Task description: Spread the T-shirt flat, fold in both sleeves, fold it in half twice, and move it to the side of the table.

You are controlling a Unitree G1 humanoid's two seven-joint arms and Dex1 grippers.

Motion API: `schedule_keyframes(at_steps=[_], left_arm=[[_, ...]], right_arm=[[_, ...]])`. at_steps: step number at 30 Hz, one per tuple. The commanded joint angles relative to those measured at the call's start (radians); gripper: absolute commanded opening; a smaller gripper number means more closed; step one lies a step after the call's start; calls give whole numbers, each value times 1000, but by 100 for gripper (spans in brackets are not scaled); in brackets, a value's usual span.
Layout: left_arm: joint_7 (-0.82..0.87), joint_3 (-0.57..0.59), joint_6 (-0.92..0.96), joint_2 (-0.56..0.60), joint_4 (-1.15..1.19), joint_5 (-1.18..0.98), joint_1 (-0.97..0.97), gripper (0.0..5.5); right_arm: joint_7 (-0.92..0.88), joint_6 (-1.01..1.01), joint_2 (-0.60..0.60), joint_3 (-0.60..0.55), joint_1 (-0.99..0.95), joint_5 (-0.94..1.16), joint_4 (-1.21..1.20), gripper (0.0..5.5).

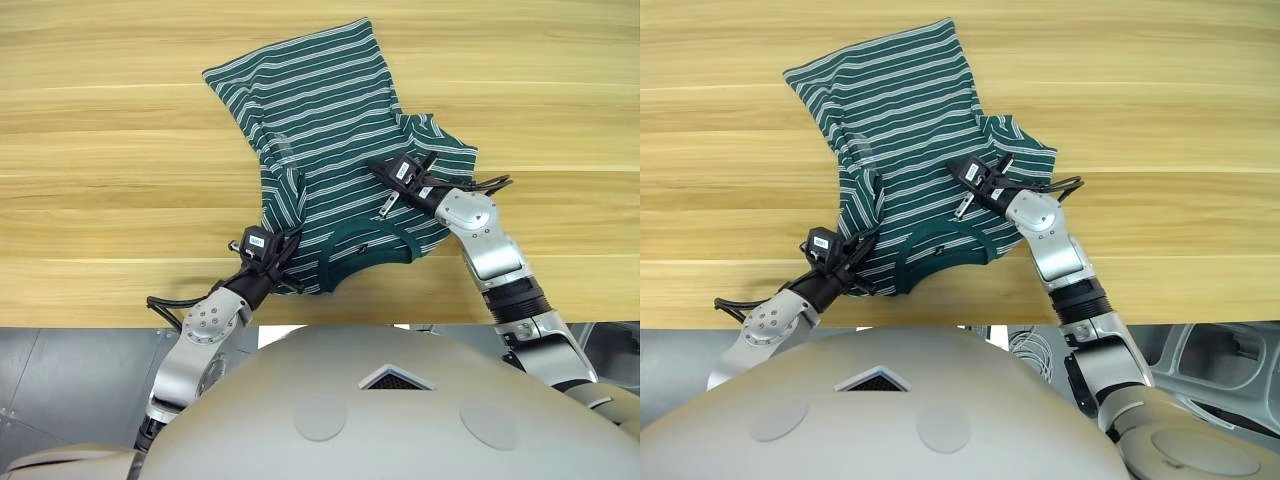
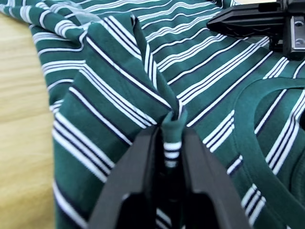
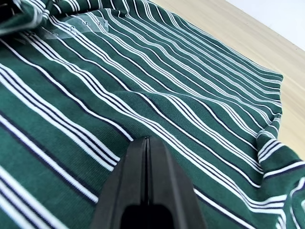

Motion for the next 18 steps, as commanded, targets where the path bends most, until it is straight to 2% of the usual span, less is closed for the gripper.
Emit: schedule_keyframes(at_steps=[1,7,10,11,13,14,15,18], left_arm=[[-16,-2,17,41,-103,16,26,111],[-65,-8,62,120,-272,-18,75,202],[-106,70,92,133,-376,-158,73,252],[-111,145,94,124,-383,-240,22,268],[-96,314,86,101,-304,-388,-140,268],[-83,363,90,97,-261,-418,-205,268],[-99,373,84,108,-203,-409,-277,268],[-159,272,47,122,6,-284,-475,268]], right_arm=[[1,42,6,23,39,-18,21,0],[-1,42,12,27,41,-21,26,0],[-34,-32,14,7,25,-30,42,0],[-59,-86,13,-7,18,-33,47,0],[-73,-201,13,-38,10,-5,43,0],[-65,-259,13,-53,11,22,33,0],[-51,-305,12,-66,12,51,25,0],[-3,-383,11,-109,12,147,4,0]])
